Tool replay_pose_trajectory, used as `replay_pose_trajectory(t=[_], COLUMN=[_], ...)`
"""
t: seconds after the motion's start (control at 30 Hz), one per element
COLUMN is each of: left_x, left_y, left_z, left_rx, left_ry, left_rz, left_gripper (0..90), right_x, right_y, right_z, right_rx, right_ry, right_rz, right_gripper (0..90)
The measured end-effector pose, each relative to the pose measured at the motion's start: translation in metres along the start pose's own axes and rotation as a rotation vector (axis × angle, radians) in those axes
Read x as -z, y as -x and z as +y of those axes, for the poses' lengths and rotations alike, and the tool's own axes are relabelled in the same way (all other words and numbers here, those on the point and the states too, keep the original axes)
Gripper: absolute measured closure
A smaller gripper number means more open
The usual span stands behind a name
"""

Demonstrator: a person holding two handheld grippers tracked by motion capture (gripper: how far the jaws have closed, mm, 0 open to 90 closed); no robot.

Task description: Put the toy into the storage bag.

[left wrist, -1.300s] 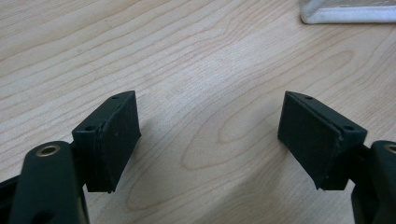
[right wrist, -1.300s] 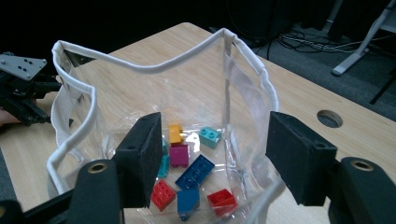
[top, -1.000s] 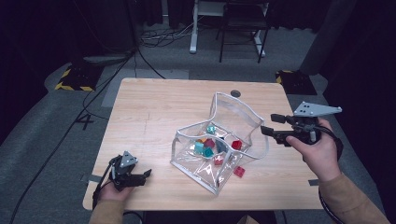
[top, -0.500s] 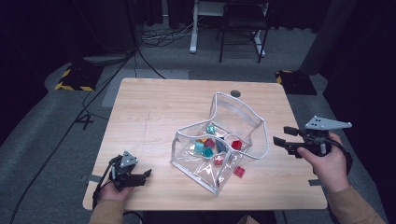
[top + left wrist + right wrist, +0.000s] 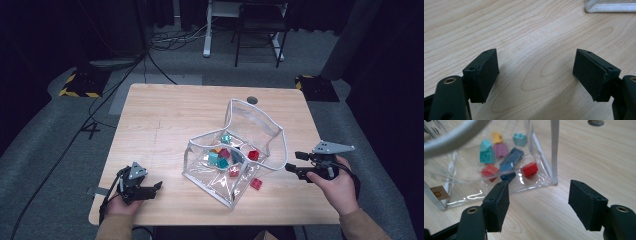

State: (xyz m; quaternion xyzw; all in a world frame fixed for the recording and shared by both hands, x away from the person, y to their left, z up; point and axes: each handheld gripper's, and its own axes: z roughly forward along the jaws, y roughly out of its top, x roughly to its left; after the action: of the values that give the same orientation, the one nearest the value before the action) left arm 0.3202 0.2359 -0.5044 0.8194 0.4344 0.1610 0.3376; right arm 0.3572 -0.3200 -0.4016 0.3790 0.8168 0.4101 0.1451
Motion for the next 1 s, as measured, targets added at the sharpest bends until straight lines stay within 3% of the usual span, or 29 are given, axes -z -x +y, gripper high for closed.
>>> replay_pose_trajectory(t=[0.73,1.0], left_x=[0.000,0.000], left_y=[0.000,0.000], left_z=[0.000,0.000], left_rx=[-0.001,0.000], left_ry=[0.000,0.000], left_rz=[0.001,0.000], left_gripper=[21.1,21.1], right_x=[-0.055,-0.072], right_y=[-0.018,-0.029], right_z=[-0.041,-0.048], right_rx=[0.002,0.032], right_ry=[-0.093,-0.098], right_rz=[0.071,0.109], right_gripper=[31.8,30.9])
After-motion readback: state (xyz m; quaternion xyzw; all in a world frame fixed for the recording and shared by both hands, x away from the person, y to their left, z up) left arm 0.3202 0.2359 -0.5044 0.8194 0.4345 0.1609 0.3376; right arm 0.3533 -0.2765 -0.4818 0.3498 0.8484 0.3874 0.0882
